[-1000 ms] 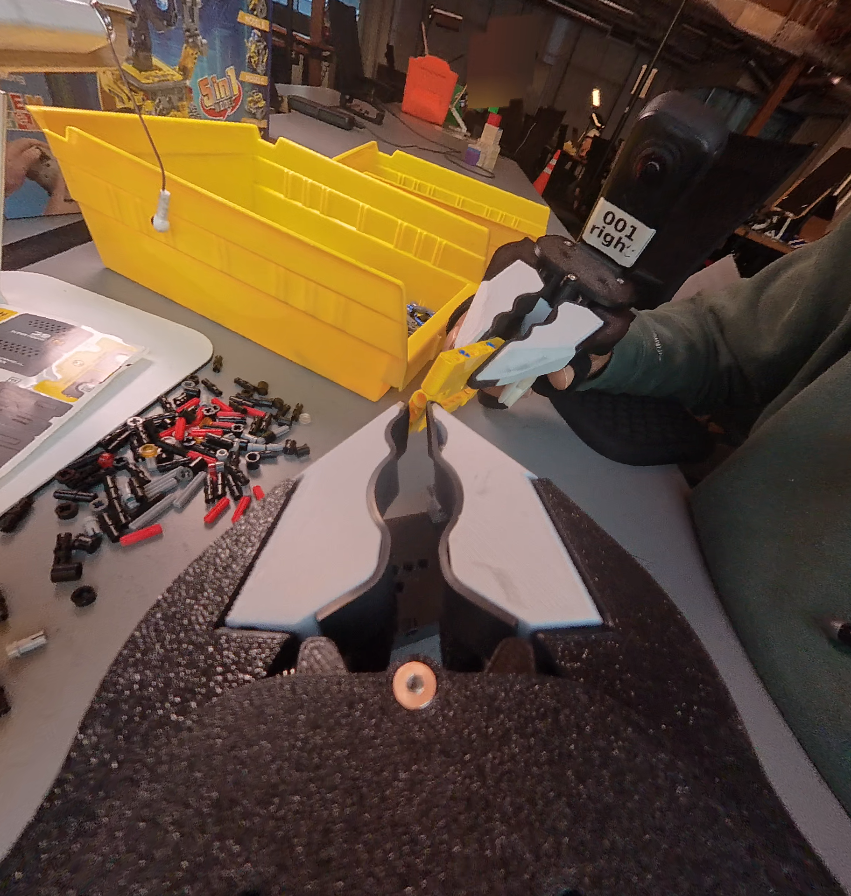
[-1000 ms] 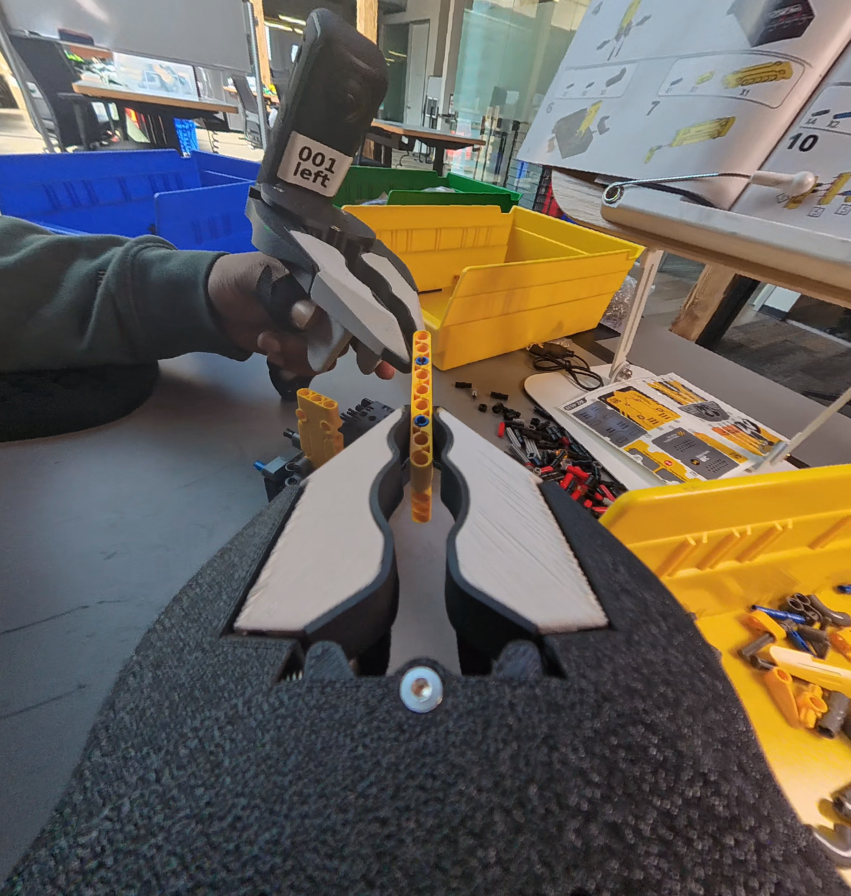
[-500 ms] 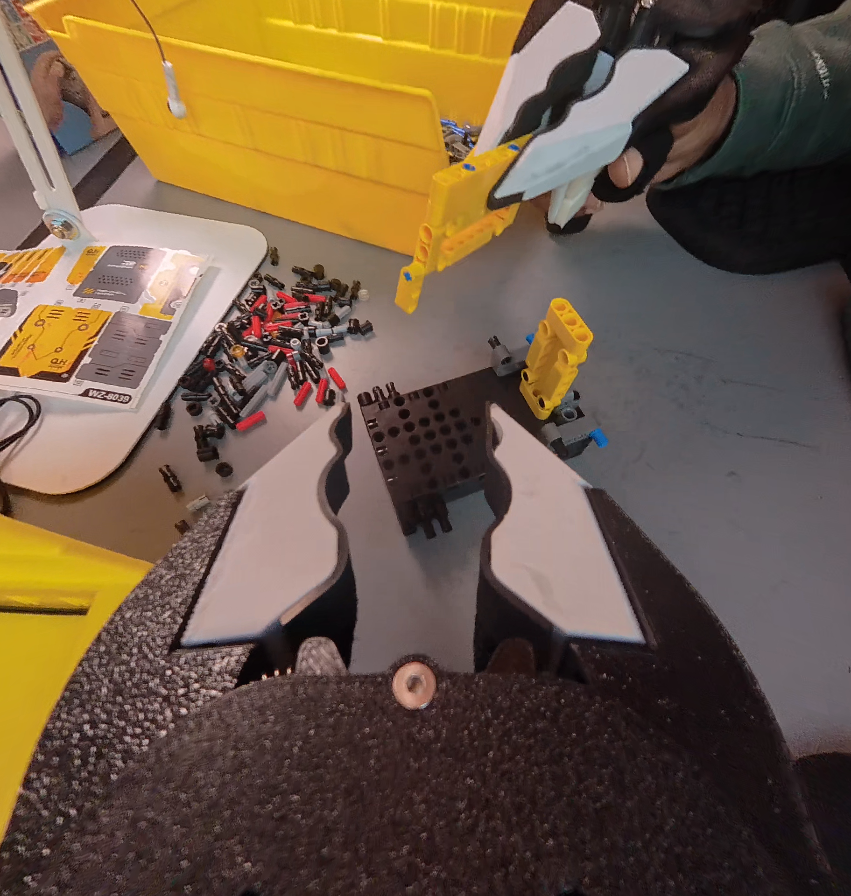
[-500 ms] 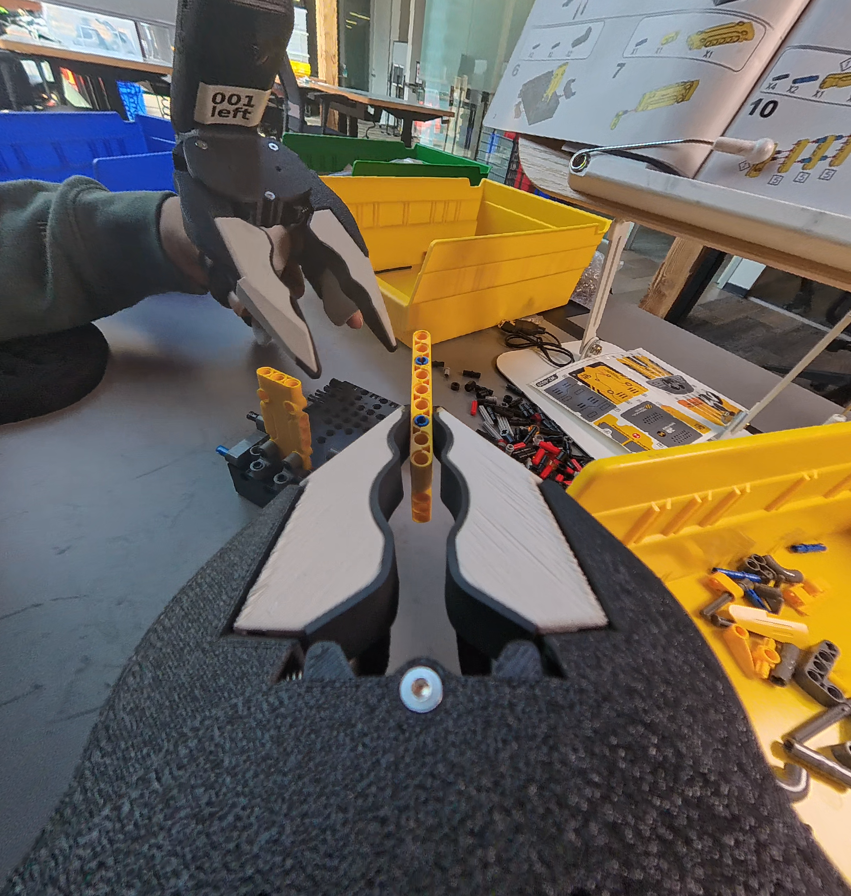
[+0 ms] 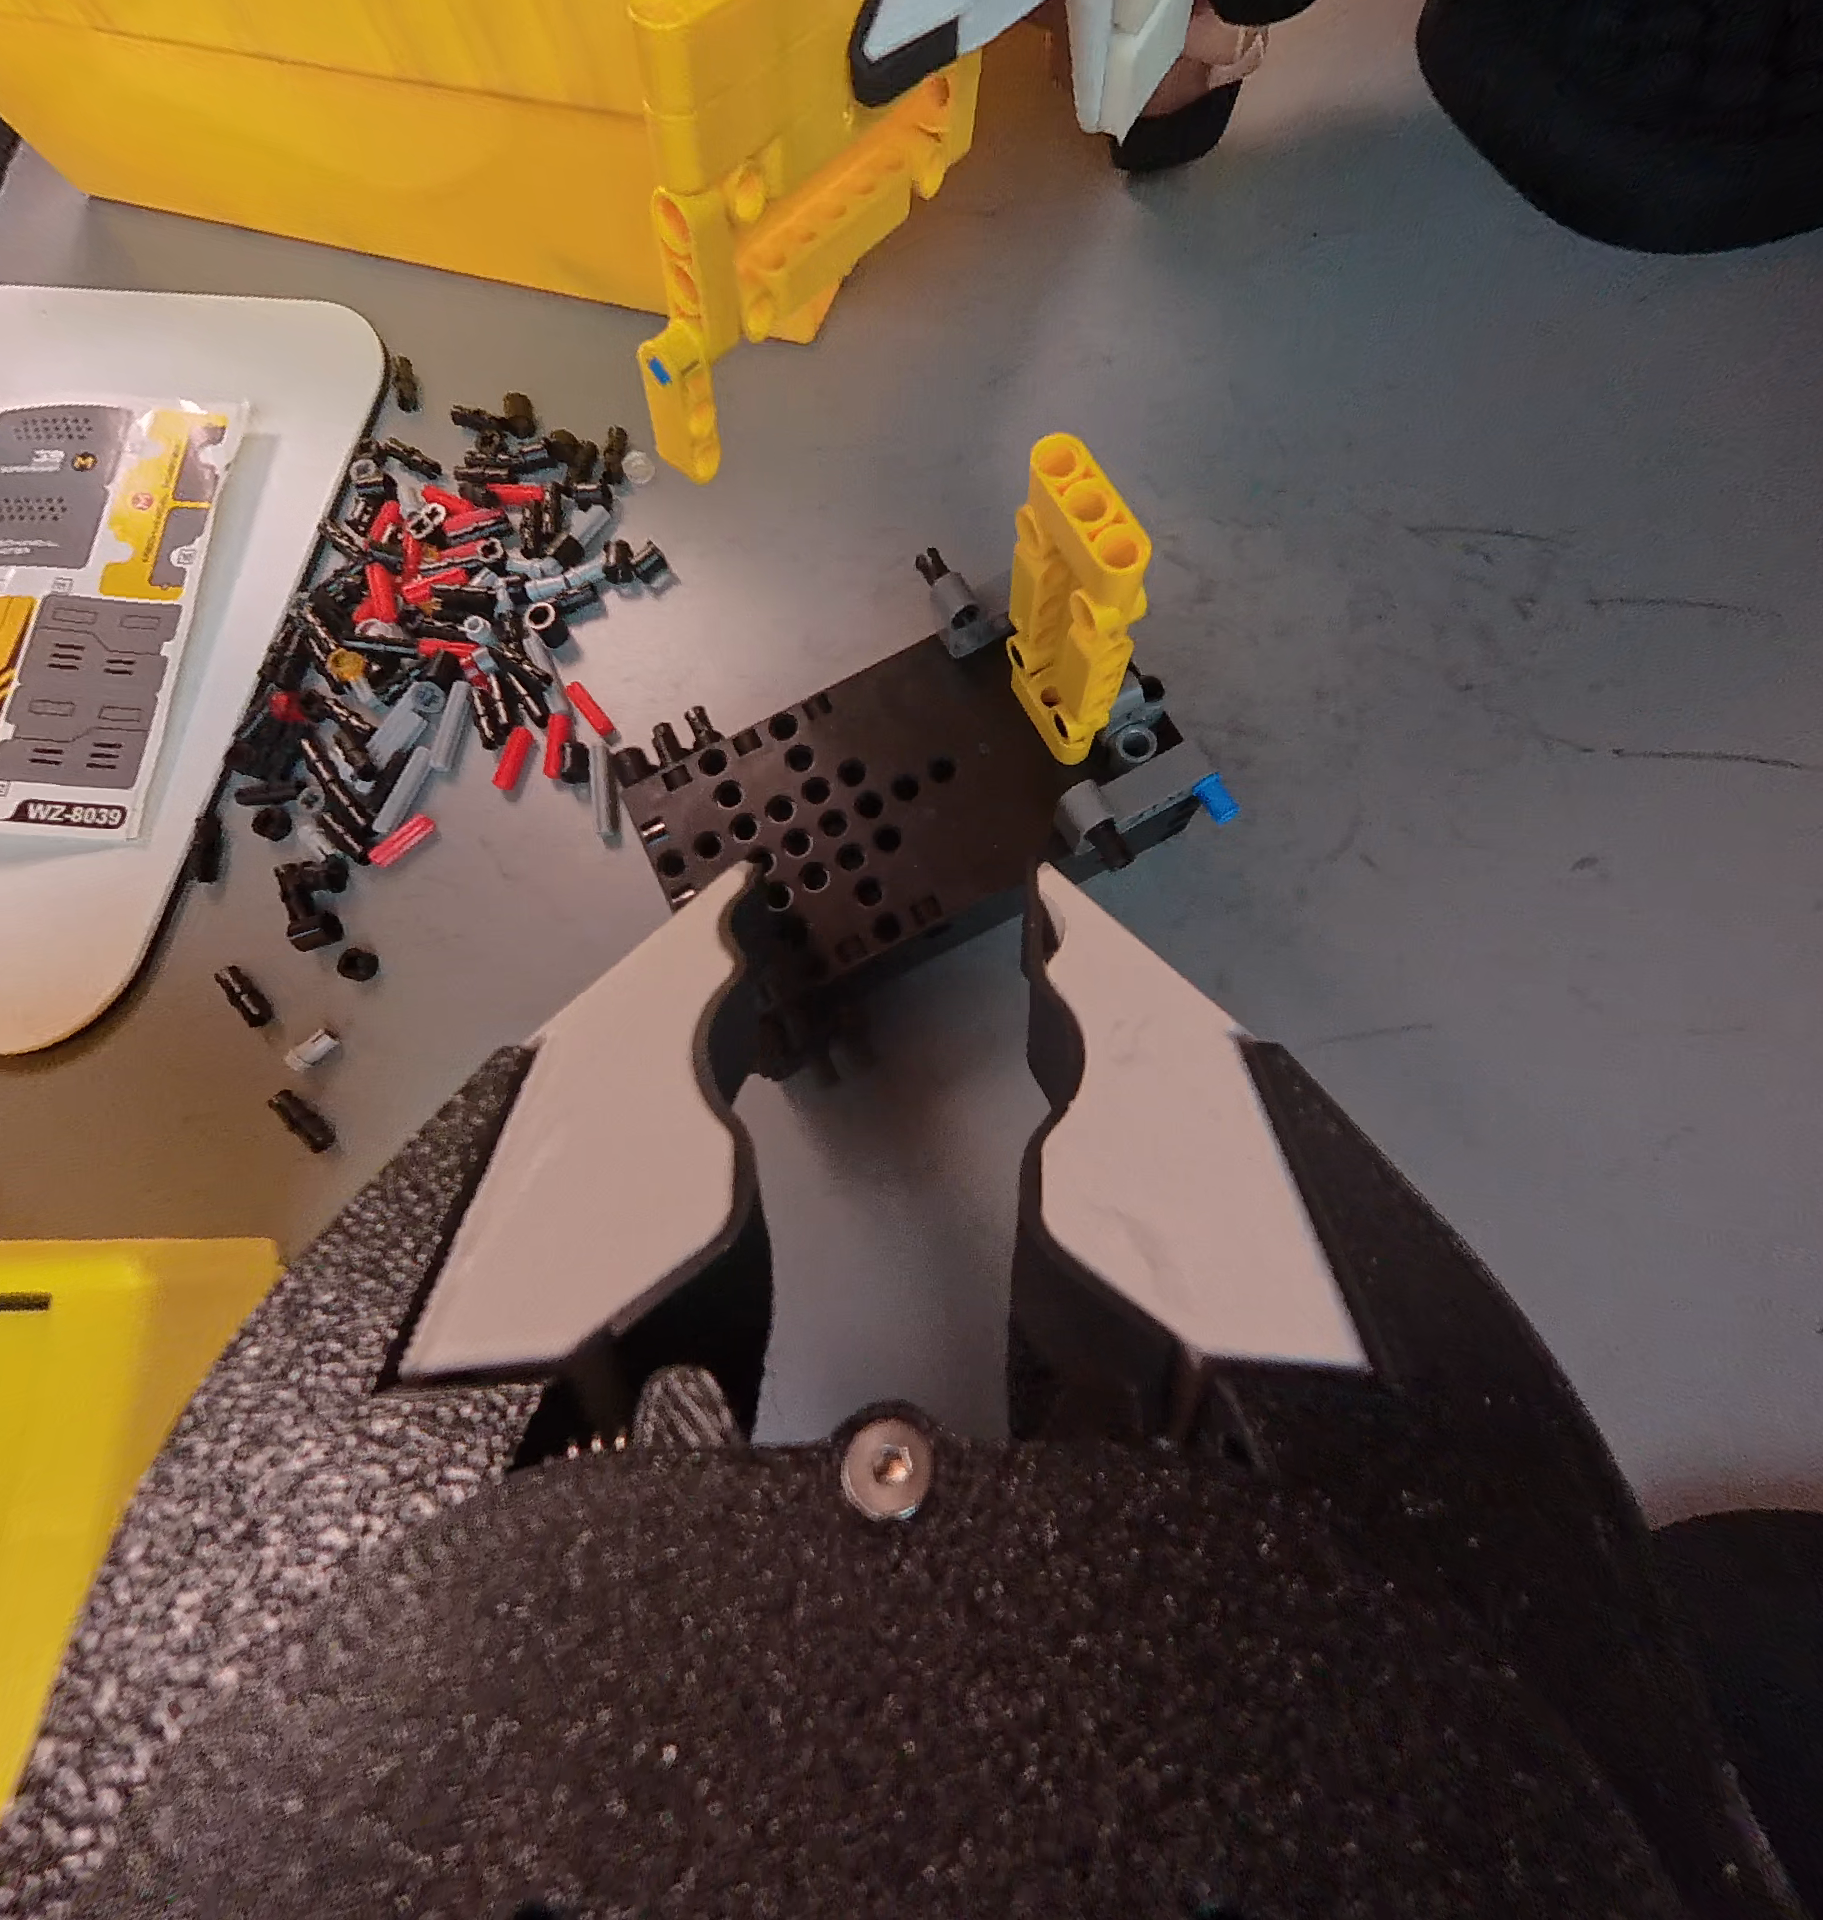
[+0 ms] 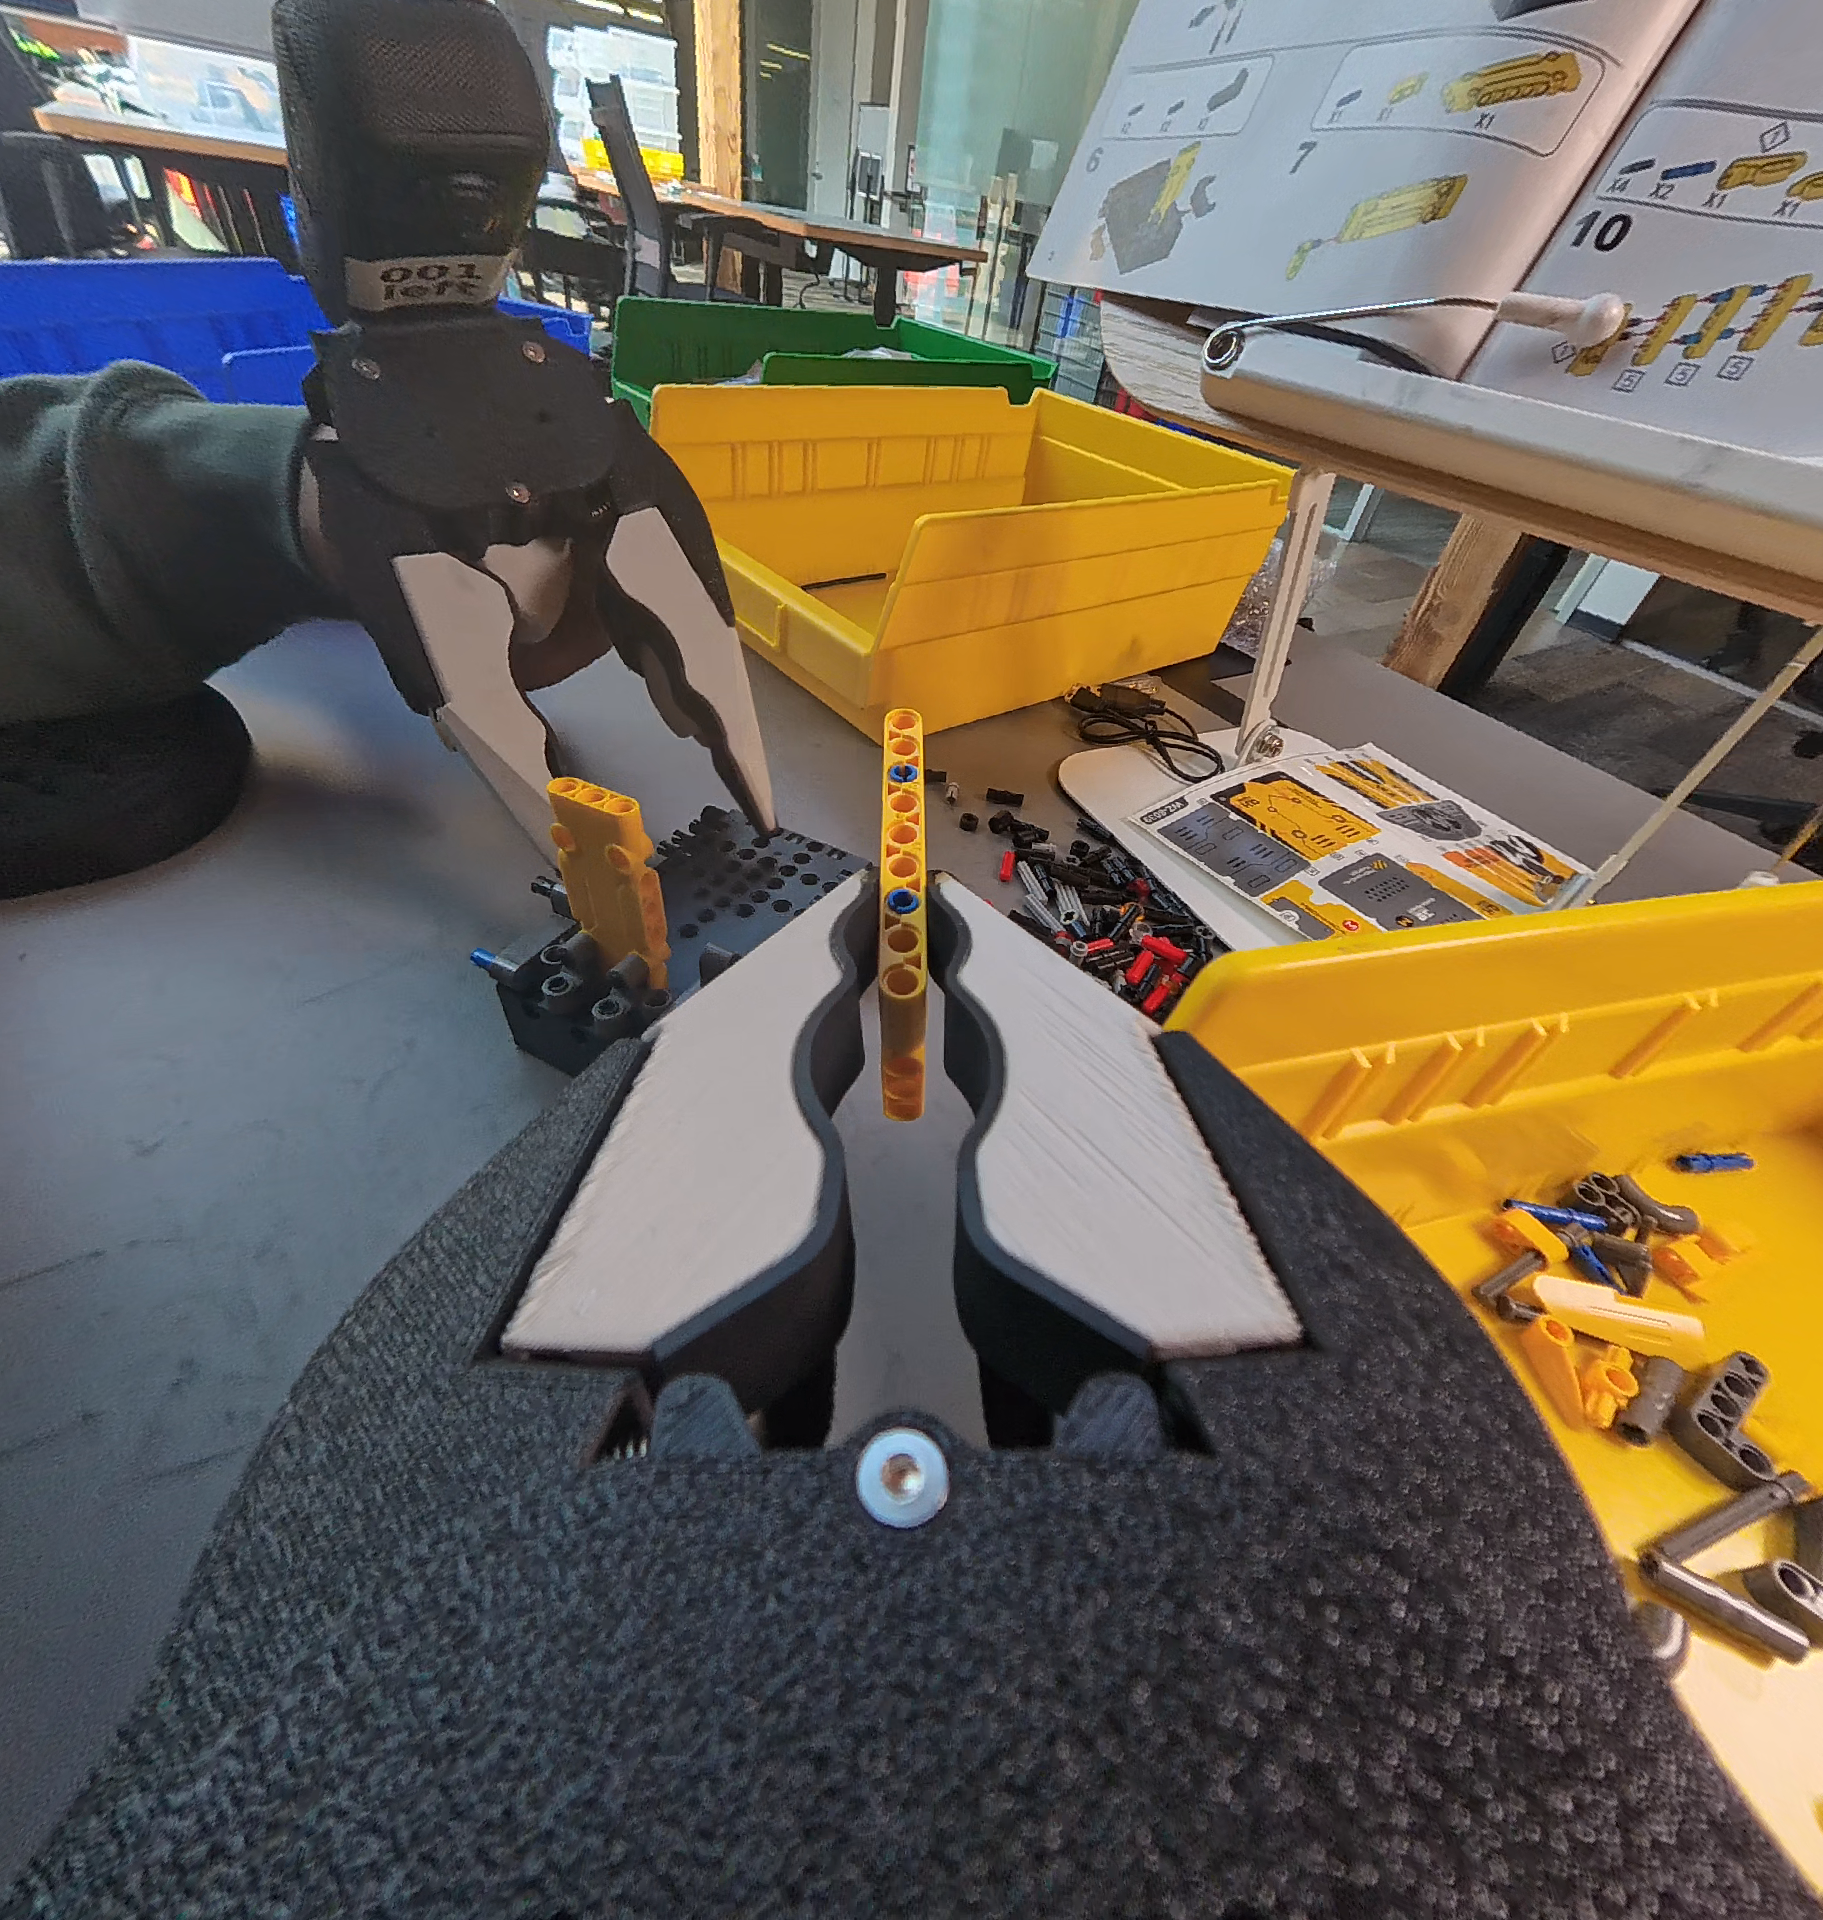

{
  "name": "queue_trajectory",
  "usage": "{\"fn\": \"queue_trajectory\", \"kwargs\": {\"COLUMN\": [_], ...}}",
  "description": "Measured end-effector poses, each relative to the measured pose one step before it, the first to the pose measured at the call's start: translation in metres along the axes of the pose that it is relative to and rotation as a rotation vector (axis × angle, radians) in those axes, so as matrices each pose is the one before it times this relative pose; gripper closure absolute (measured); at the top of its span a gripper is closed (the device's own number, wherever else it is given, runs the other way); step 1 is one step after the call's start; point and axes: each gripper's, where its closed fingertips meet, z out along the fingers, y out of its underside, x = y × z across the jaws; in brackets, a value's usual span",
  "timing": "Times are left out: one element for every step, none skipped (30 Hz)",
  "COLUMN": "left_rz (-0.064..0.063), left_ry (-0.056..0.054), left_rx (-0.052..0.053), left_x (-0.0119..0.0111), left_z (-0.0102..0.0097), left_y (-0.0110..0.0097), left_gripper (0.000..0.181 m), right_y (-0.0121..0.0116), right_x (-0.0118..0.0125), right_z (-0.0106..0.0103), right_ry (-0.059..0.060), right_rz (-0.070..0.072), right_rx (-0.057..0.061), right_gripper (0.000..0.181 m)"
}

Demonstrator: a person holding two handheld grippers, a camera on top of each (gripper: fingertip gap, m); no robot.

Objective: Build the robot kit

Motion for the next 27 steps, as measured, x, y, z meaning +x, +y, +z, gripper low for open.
{"fn": "queue_trajectory", "kwargs": {"left_rz": [-0.0107,-0.0170,-0.0178,-0.0102,-0.0011,0.0025,0.0021,0.0020,0.0015,-0.0018,-0.0048,-0.0037,-0.0026,-0.0025,-0.0011,-0.0002,0.0003,0.0040,0.0085,0.0088,0.0085,0.0103,0.0120,0.0121,0.0126,0.0127,0.0109], "left_ry": [0.0011,-0.0018,-0.0041,-0.0059,-0.0123,-0.0122,-0.0020,0.0059,0.0119,0.0141,0.0068,-0.0013,-0.0019,-0.0017,-0.0027,-0.0021,-0.0026,-0.0048,-0.0036,0.0007,0.0034,0.0032,0.0021,0.0005,0.0000,0.0013,0.0016], "left_rx": [-0.0071,-0.0069,-0.0064,-0.0116,-0.0096,-0.0065,-0.0110,-0.0107,-0.0064,0.0005,0.0068,0.0110,0.0155,0.0218,0.0265,0.0254,0.0158,0.0037,-0.0031,-0.0072,-0.0097,-0.0081,-0.0055,-0.0056,-0.0067,-0.0056,-0.0034], "left_x": [0.00274,0.00205,0.00181,0.00179,0.00133,0.00154,0.00266,0.00325,0.00331,0.00296,0.00113,-0.00065,-0.00125,-0.00162,-0.00201,-0.00219,-0.00229,-0.00226,-0.00169,-0.00046,0.00051,0.00098,0.00123,0.00081,0.00031,0.00032,-0.00004], "left_z": [-0.00004,-0.00018,-0.00008,0.00026,0.00035,-0.00003,-0.00028,-0.00097,-0.00148,-0.00159,-0.00184,-0.00231,-0.00253,-0.00271,-0.00217,-0.00122,-0.00007,0.00104,0.00195,0.00232,0.00232,0.00216,0.00188,0.00172,0.00146,0.00132,0.00109], "left_y": [0.00031,0.00053,0.00056,0.00152,0.00117,0.00010,0.00052,0.00052,0.00057,0.00020,-0.00013,-0.00048,-0.00102,-0.00205,-0.00303,-0.00295,-0.00162,-0.00001,0.00105,0.00154,0.00153,0.00104,0.00045,0.00032,0.00026,-0.00011,-0.00055], "left_gripper": [0.138,0.141,0.144,0.143,0.143,0.140,0.137,0.136,0.136,0.137,0.136,0.136,0.134,0.132,0.131,0.128,0.125,0.122,0.120,0.117,0.115,0.114,0.112,0.111,0.109,0.108,0.106], "right_y": [0.00005,0.00003,-0.00013,-0.00006,-0.00029,-0.00020,0.00007,0.00031,0.00027,0.00039,0.00036,0.00055,0.00054,0.00042,0.00026,0.00002,0.00008,-0.00001,0.00016,0.00015,-0.00004,-0.00032,-0.00015,0.00013,0.00054,0.00073,0.00061], "right_x": [0.00069,0.00050,0.00049,0.00008,-0.00020,-0.00014,-0.00032,-0.00040,-0.00029,-0.00024,0.00030,0.00106,0.00142,0.00155,0.00124,0.00105,0.00090,0.00040,0.00013,-0.00018,-0.00049,-0.00056,-0.00061,-0.00030,-0.00031,-0.00018,-0.00034], "right_z": [-0.00060,-0.00053,-0.00054,-0.00046,-0.00022,-0.00008,0.00006,0.00022,0.00012,0.00025,0.00010,0.00008,-0.00004,-0.00017,-0.00013,-0.00010,-0.00002,0.00002,0.00012,0.00004,0.00004,0.00005,0.00016,0.00024,0.00030,0.00033,0.00009], "right_ry": [0.0001,0.0004,0.0011,-0.0004,0.0000,0.0016,0.0011,0.0011,0.0010,-0.0008,0.0015,0.0042,0.0049,0.0047,0.0026,0.0022,0.0022,0.0013,0.0007,0.0003,0.0000,-0.0007,-0.0017,-0.0015,-0.0020,-0.0025,-0.0023], "right_rz": [0.0001,0.0005,0.0008,0.0005,-0.0006,-0.0030,-0.0065,-0.0074,-0.0045,-0.0006,0.0023,0.0023,0.0019,0.0030,0.0048,0.0055,0.0045,0.0026,0.0005,-0.0016,-0.0032,-0.0032,-0.0021,-0.0008,0.0004,0.0017,0.0021], "right_rx": [0.0003,0.0002,0.0006,0.0005,0.0007,0.0003,-0.0016,-0.0023,-0.0015,-0.0012,-0.0011,-0.0021,-0.0016,-0.0010,-0.0004,0.0005,0.0004,-0.0004,-0.0013,-0.0015,-0.0005,0.0001,-0.0004,-0.0007,-0.0023,-0.0027,-0.0016], "right_gripper": [0.174,0.174,0.174,0.174,0.174,0.174,0.174,0.174,0.174,0.174,0.174,0.174,0.174,0.174,0.174,0.174,0.174,0.174,0.174,0.174,0.174,0.174,0.174,0.174,0.174,0.174,0.174]}}
